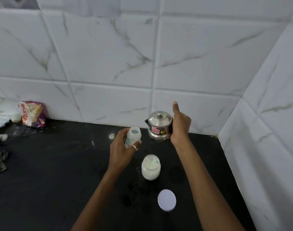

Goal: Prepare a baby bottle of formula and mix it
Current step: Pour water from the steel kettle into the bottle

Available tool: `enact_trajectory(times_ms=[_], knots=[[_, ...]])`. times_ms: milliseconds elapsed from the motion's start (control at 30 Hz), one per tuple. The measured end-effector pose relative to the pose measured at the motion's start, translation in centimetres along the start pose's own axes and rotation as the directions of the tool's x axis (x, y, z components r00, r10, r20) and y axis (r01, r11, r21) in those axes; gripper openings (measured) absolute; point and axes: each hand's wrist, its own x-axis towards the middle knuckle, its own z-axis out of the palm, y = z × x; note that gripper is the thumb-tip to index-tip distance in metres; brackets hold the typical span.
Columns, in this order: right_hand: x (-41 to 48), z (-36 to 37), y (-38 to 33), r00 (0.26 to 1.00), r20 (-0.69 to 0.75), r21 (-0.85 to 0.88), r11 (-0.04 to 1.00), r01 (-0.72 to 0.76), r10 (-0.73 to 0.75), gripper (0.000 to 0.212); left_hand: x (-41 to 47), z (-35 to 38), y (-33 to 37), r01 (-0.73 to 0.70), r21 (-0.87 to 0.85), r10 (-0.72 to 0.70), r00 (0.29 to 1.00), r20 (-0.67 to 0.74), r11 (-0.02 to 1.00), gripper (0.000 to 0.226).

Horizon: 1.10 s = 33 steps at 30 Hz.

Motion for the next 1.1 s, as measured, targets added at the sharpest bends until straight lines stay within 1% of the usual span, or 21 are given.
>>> enact_trajectory(times_ms=[100, 233, 400, 500, 767, 900, 1100], knots=[[-1.4, 1.9, -0.8, 0.999, 0.042, -0.018, 1.0, -0.005, 0.006, 0.059, -0.1, -1.4, -0.3, 0.002, -0.016, -0.001, 1.0, 0.005, 1.0, 0.054], [-2.5, 3.2, -0.9, 0.996, 0.094, -0.087, 0.996, 0.011, -0.003, 0.055, 0.1, -3.1, -1.0, 0.002, -0.031, -0.002, 1.0, 0.012, 1.0, 0.056], [-3.4, 3.9, -0.7, 0.989, 0.122, -0.212, 0.971, 0.107, -0.083, 0.054, 0.3, -4.2, -1.3, 0.001, -0.053, 0.0, 1.0, 0.012, 0.999, 0.057], [-3.8, 4.2, -0.6, 0.979, 0.144, -0.291, 0.94, 0.18, -0.143, 0.054, 0.2, -4.3, -1.3, -0.013, -0.077, 0.013, 1.0, 0.007, 0.997, 0.056], [-4.4, 4.7, -1.6, 0.948, 0.193, -0.413, 0.855, 0.313, -0.254, 0.052, 0.4, -4.1, -1.0, -0.041, -0.098, 0.043, 0.999, 0.018, 0.994, 0.054], [-4.3, 5.0, -2.2, 0.929, 0.23, -0.47, 0.802, 0.368, -0.291, 0.049, 0.4, -4.0, -0.8, -0.048, -0.1, 0.051, 0.998, 0.026, 0.994, 0.054], [-4.5, 5.4, -2.8, 0.899, 0.27, -0.536, 0.722, 0.438, -0.345, 0.052, 0.3, -3.9, -0.8, -0.052, -0.101, 0.054, 0.998, 0.022, 0.994, 0.054]])
